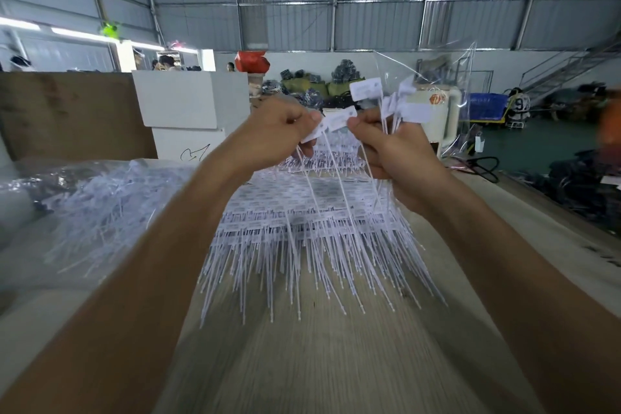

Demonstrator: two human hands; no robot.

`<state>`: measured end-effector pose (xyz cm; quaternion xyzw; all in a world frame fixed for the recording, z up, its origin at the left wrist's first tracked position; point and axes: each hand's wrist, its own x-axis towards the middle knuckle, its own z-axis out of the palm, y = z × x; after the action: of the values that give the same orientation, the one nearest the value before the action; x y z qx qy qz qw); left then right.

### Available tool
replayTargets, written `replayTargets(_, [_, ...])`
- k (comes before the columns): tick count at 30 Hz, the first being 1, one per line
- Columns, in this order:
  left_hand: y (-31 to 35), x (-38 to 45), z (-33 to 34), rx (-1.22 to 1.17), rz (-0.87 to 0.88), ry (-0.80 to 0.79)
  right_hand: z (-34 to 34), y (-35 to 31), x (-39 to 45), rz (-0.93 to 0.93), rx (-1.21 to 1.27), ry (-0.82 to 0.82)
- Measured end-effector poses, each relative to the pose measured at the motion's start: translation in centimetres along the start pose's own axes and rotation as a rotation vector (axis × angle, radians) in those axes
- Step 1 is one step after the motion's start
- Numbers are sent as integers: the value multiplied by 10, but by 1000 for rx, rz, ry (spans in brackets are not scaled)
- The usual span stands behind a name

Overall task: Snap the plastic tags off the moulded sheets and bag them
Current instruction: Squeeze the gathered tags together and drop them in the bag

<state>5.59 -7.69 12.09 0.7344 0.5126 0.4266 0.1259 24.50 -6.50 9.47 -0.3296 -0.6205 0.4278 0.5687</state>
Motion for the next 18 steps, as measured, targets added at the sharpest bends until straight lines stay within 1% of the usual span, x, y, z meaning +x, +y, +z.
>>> replayTargets(3, [3, -1, 2, -69, -46, 3, 0, 1, 1, -57, 15, 65])
replayTargets(5, [5, 0, 1, -130, -75, 13, -1, 0, 0, -106, 19, 69])
replayTargets(7, [6, 1, 0, -228, -114, -11, -3, -2, -1, -168, 32, 60])
replayTargets(10, [7, 4, -1, -456, -183, -109, -5, -1, -3, -260, 38, 42])
replayTargets(15, [4, 2, 1, -591, -295, -306, -4, -2, -5, -394, -50, -23])
replayTargets(18, [0, 2, 2, -714, -320, -381, -3, -1, -7, -403, -60, -32])
